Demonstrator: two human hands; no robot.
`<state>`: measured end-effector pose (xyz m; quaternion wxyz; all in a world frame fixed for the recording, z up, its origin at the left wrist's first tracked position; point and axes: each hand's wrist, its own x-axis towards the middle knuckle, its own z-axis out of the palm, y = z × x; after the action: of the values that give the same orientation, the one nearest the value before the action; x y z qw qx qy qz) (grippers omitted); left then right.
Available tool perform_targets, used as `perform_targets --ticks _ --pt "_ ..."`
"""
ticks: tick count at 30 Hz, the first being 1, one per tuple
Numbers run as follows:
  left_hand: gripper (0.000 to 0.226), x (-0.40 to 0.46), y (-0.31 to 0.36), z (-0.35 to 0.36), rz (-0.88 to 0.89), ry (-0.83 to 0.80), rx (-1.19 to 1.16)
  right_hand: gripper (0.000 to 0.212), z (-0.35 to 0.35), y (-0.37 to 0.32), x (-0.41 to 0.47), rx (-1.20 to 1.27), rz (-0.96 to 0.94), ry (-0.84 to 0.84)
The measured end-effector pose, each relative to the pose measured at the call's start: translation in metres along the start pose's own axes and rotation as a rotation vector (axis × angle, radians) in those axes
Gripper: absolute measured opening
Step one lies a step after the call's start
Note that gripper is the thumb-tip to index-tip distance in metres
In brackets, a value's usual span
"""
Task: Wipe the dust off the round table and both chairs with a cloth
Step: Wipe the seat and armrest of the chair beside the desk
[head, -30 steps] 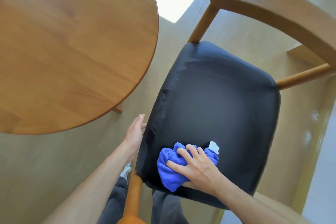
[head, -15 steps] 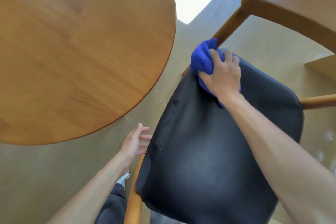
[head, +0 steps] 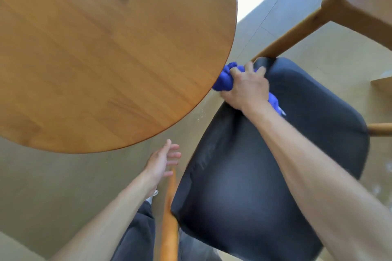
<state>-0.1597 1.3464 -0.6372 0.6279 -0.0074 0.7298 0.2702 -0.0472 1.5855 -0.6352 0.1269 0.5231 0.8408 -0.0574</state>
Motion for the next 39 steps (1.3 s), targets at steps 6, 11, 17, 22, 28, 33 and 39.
perform_targets --ticks 6,11,17,22,28,33,39 --pt "0.045 0.002 0.02 0.002 0.079 0.076 -0.044 0.032 0.022 -0.063 -0.098 0.012 -0.178 -0.038" --pt "0.038 0.008 0.019 -0.01 0.141 0.214 -0.056 0.03 0.035 -0.099 -0.191 0.068 -0.295 -0.091" --pt "0.046 0.006 -0.001 -0.026 0.146 0.203 0.027 0.029 0.051 -0.105 -0.261 0.229 -0.526 -0.177" --pt "0.048 0.007 -0.013 -0.026 0.11 0.187 0.076 0.028 0.051 -0.085 -0.254 0.148 -0.727 -0.195" --pt "0.04 0.011 -0.012 -0.012 0.11 0.165 0.117 0.025 0.048 -0.058 -0.213 0.113 -0.719 -0.028" --pt "0.028 0.008 0.007 0.016 0.165 0.129 0.117 0.033 0.041 -0.034 -0.159 0.199 -0.544 0.1" --pt "0.049 0.005 0.051 0.058 0.351 0.111 0.203 0.028 0.024 0.011 -0.087 0.21 -0.263 0.241"
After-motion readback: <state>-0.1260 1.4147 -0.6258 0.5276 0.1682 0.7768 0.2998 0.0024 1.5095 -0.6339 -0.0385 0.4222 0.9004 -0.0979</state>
